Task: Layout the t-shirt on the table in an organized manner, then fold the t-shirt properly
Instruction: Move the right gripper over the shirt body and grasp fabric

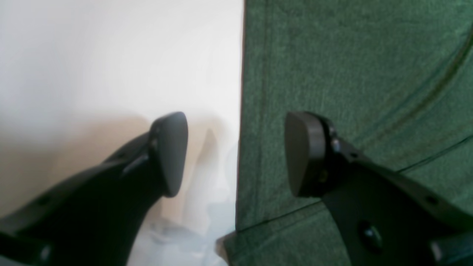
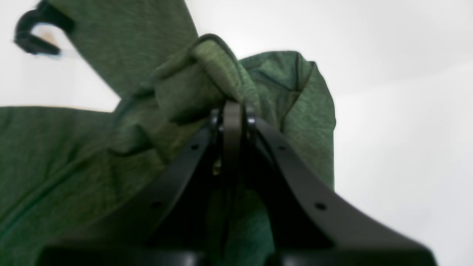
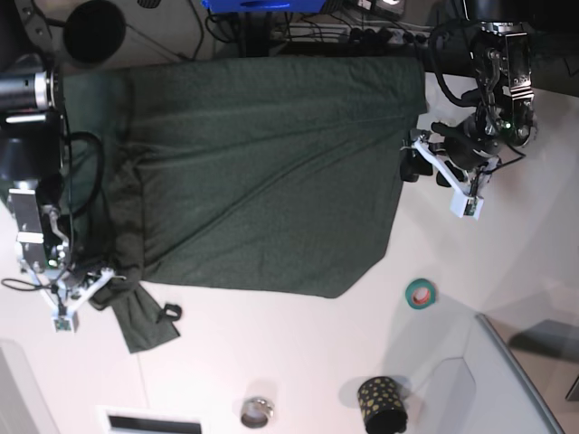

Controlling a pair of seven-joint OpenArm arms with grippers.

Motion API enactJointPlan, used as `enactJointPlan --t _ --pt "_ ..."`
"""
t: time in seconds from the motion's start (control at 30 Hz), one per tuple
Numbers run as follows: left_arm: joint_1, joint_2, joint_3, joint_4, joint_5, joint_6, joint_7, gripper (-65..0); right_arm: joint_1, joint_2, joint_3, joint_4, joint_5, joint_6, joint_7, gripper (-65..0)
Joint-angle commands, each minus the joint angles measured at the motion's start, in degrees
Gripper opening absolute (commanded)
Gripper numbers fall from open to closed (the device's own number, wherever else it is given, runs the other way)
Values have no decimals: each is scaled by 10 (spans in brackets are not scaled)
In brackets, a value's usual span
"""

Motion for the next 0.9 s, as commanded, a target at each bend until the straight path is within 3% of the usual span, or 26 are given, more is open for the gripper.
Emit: enactJointPlan --t 0.0,0.23,0.37,0.6,0.7,0.87 --pt "-5 -7 -3 4 -5 0 -10 -253 10 7 3 42 2 -2 -2 -648" --pt "-6 -7 -3 -7 -5 0 -10 -253 -69 7 53 274 2 -2 -116 -648" --pt "-6 -7 -3 -6 -5 0 -10 -253 -107 6 55 398 3 -2 -208 -648" --pt "-17 -7 -3 -7 -5 0 -10 -253 -200 -17 51 575 4 -1 -315 -648" --pt "-18 -7 -3 -7 -5 0 -10 -253 -246 -35 50 613 4 25 -347 -648" --pt "-18 -7 -3 -7 -5 0 -10 -253 -307 -78 49 613 4 82 -353 -647"
